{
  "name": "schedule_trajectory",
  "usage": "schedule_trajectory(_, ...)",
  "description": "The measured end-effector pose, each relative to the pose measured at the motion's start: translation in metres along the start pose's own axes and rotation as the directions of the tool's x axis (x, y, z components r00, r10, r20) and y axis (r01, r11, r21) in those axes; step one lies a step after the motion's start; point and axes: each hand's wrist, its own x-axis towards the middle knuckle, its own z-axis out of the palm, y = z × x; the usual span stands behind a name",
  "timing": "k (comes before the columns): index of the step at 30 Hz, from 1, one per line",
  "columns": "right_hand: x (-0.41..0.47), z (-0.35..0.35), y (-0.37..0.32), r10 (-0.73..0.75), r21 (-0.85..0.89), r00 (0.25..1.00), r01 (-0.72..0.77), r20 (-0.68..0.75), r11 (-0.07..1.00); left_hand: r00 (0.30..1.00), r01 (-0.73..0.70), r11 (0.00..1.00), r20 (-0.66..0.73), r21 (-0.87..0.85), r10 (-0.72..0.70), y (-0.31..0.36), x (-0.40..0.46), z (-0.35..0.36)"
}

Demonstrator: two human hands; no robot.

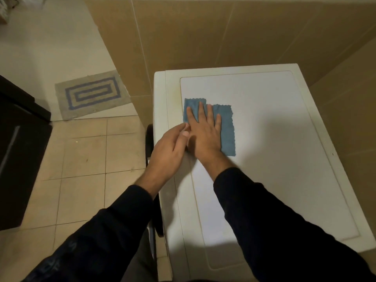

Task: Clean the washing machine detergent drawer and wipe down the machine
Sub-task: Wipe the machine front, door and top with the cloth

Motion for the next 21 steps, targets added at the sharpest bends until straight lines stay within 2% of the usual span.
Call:
schedule_trajectory(6,-0.057,0.010,0.023,-0.171,0.042,0.983,0.174,-0.062,0.984,0.998,-0.032,0.998,0.053,0.059,0.029,0.012,0.022,-0.002)
schedule_trajectory(10,-0.037,0.003,0.059,-0.114,0.037,0.992,0.116,-0.046,0.993,0.999,-0.036,0.994,0.004,0.105,0.036,0.018,0.013,0.011)
schedule_trajectory(13,-0.004,-0.011,0.047,-0.062,0.024,0.998,0.063,-0.011,0.998,0.996,-0.059,0.975,-0.050,0.213,0.071,0.028,-0.004,0.026)
schedule_trajectory(15,-0.003,-0.016,0.030,-0.116,-0.006,0.993,0.116,0.036,0.993,0.991,-0.086,0.966,-0.079,0.242,0.108,0.037,-0.010,0.033)
schedule_trajectory(18,-0.038,-0.009,0.025,-0.242,-0.040,0.970,0.242,0.003,0.970,0.983,-0.098,0.957,-0.124,0.271,0.136,0.047,-0.017,0.035)
schedule_trajectory(21,-0.058,0.000,0.060,-0.313,0.085,0.948,0.317,-0.061,0.945,0.986,-0.048,0.946,-0.139,0.319,0.097,0.044,-0.020,0.038)
